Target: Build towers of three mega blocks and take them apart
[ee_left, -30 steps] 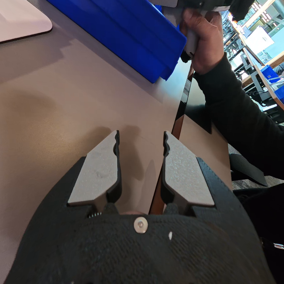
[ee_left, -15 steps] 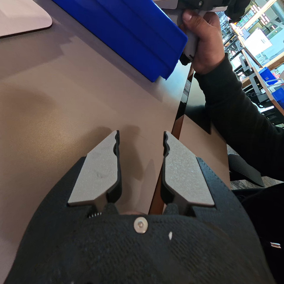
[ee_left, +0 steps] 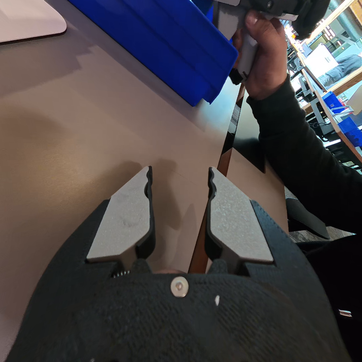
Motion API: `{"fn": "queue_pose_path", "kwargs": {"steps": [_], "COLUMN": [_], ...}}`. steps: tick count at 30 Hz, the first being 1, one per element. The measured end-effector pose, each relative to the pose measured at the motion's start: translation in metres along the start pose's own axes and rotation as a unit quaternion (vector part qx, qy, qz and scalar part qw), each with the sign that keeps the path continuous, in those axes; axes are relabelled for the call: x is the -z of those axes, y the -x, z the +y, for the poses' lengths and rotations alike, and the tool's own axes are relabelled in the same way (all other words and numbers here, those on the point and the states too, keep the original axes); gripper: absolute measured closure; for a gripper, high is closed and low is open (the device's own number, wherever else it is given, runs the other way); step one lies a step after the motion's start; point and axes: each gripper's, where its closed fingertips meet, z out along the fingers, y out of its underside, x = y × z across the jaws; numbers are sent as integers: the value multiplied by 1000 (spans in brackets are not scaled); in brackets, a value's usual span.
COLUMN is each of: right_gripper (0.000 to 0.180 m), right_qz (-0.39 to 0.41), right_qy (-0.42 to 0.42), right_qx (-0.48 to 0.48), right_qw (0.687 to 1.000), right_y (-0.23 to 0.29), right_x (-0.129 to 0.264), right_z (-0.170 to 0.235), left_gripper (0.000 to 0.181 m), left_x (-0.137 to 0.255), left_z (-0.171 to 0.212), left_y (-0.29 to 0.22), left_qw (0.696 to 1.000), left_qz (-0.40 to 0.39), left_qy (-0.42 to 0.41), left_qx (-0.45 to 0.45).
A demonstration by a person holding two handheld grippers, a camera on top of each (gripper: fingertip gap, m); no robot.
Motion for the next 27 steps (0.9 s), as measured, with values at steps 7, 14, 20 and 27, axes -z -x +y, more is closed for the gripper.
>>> {"fn": "queue_pose_path", "kwargs": {"steps": [7, 14, 20, 27], "right_gripper": [128, 139, 132, 134], "right_qz": [22, 74, 33, -80], "right_qy": [-104, -271, -239, -219], "right_qx": [1, 11, 41, 87], "right_qw": [994, 960, 970, 969], "right_y": [-2, -10, 23, 112], "right_x": [32, 91, 73, 69], "right_z": [-39, -85, -80, -80], "left_gripper": [125, 127, 128, 130], "left_x": [0, -1, -1, 10], "left_z": [0, 0, -5, -25], "left_y": [1, 2, 0, 13], "left_qw": [1000, 1000, 1000, 991], "left_qz": [0, -1, -5, -95], "left_qy": [1, 0, -13, -59], "left_qx": [4, 8, -2, -73]}}
